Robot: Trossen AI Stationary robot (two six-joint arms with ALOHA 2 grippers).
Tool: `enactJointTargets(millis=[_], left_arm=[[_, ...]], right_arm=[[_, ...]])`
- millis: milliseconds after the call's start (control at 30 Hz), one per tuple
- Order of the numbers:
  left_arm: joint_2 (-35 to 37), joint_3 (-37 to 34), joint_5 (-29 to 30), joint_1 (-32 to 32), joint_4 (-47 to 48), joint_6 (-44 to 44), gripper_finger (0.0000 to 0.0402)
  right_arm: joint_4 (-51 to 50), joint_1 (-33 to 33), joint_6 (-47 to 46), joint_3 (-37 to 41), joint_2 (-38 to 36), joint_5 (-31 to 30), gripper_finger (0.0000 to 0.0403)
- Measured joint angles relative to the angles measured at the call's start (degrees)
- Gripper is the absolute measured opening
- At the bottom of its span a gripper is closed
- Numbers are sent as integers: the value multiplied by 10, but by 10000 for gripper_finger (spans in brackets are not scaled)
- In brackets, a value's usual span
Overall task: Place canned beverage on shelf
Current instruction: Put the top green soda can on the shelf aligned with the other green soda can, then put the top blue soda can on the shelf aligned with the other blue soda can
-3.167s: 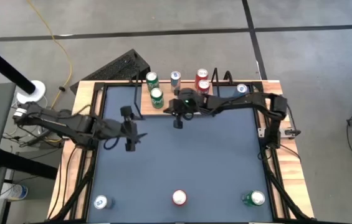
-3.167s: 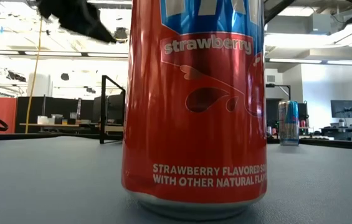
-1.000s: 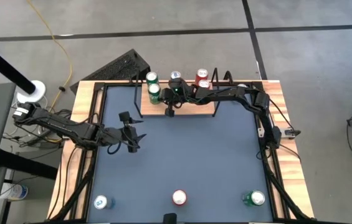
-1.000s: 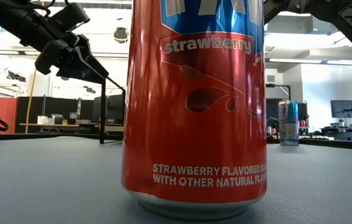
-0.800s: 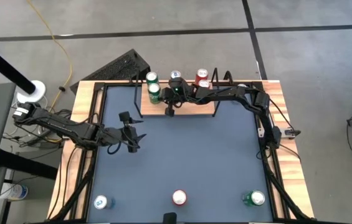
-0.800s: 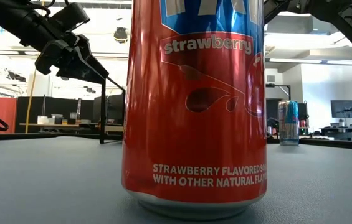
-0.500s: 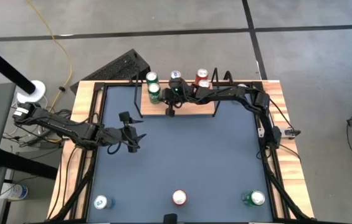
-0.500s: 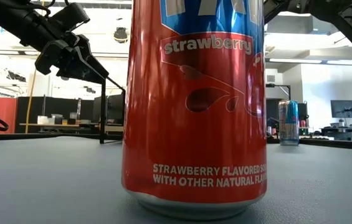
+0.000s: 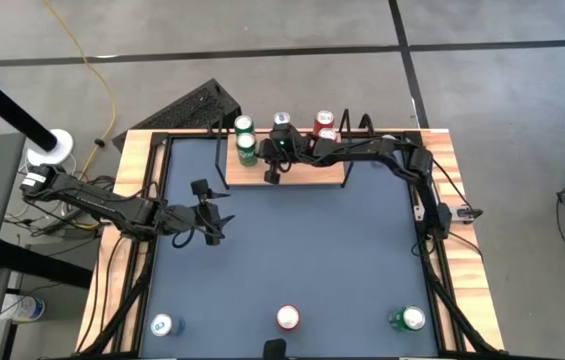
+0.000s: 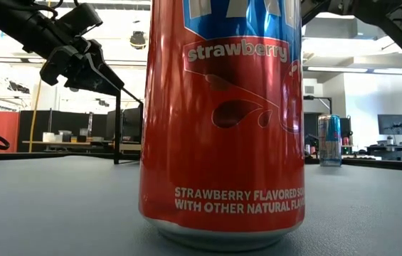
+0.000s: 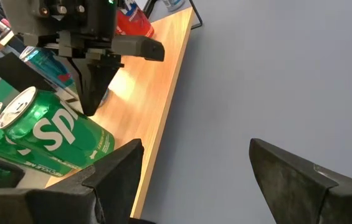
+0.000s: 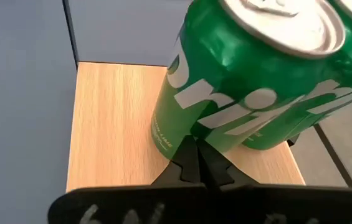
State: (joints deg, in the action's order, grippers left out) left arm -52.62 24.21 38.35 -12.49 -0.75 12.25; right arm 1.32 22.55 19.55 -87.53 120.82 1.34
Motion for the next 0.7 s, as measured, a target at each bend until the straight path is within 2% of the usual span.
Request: enactJointTargets(millis=[400, 700], left_arm=[[0, 0, -3, 0, 0, 0, 282], [0, 0, -4, 0, 2, 0, 282]], right_arm=[[40, -4, 0, 0, 3, -2, 0], [-30, -7, 2, 0, -13, -2, 0]])
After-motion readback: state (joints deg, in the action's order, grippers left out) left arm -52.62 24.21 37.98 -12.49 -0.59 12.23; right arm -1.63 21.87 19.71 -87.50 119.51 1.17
